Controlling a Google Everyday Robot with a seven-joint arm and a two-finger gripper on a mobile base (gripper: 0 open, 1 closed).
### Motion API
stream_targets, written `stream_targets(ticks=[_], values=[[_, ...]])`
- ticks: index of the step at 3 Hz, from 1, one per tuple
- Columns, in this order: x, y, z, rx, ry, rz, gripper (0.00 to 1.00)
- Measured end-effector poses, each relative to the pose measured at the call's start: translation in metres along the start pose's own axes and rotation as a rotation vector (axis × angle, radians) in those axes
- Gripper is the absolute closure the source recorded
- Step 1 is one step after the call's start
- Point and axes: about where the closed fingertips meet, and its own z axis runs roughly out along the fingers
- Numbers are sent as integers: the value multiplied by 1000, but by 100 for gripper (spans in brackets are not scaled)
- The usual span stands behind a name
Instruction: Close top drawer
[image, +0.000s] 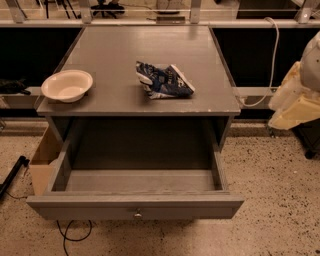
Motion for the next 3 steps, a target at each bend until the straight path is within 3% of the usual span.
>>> stream_targets(ticks=[1,2,3], values=[[-5,35,10,-57,-16,-19,81],[-19,80,40,-145,-12,-62,100],[-46,117,66,-211,-25,-115,100]])
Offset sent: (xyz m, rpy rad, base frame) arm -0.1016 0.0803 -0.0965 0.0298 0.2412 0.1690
